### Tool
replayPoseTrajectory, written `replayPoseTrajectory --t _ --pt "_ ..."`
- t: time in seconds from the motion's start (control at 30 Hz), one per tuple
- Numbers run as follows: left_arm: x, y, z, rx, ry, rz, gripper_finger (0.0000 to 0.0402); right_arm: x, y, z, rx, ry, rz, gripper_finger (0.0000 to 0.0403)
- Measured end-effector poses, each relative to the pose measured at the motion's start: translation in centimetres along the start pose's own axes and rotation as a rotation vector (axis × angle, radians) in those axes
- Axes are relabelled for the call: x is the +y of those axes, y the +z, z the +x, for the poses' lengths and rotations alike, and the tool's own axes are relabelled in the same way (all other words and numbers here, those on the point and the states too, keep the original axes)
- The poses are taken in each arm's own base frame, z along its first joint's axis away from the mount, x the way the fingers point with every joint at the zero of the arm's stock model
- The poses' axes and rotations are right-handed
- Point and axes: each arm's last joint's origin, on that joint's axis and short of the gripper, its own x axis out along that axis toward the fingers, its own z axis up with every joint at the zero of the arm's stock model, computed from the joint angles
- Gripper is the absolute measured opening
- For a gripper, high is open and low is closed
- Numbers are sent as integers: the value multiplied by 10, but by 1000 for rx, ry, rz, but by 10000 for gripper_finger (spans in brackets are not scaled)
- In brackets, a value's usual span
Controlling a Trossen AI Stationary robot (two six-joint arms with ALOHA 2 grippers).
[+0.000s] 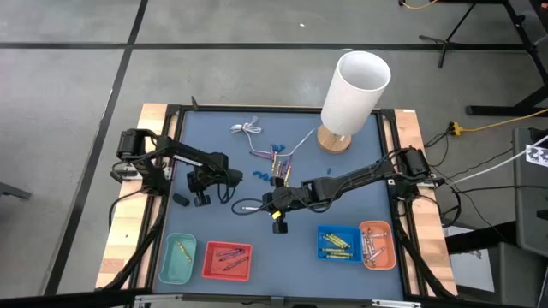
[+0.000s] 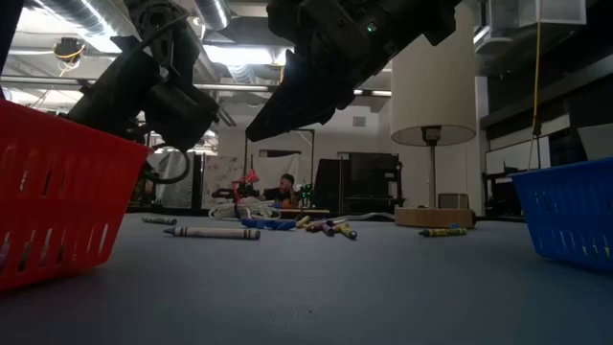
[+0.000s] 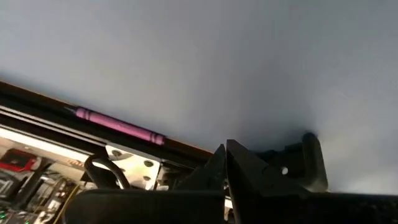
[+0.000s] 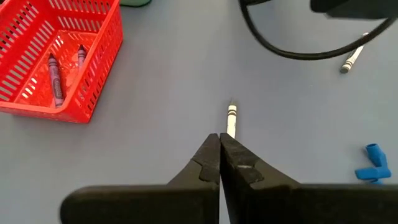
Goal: Sort crayons
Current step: Put the red crayon into the red basket
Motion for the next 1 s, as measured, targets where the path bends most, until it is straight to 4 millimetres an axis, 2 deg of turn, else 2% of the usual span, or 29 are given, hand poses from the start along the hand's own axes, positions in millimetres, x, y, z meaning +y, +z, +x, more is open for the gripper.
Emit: replayPoseTrajectory --t 0.17,0.4,0.53,0.73,0.87,1.0 --pt "10 -7 -9 -78 -39 -13 0 0 -1 0 8 -1 -1 3" --pt "30 -32 -29 -238 -106 -54 0 0 -1 0 12 0 -1 3" --pt "45 -45 -33 -269 -107 -158 0 0 -1 0 12 -1 -1 3" --pt "66 -49 -11 -190 -33 -312 0 0 -1 0 12 0 -1 3" --pt "77 -45 12 -86 21 -365 0 0 -1 0 11 0 -1 3" --pt "88 -34 18 -80 52 -419 0 0 -1 0 5 0 -1 3"
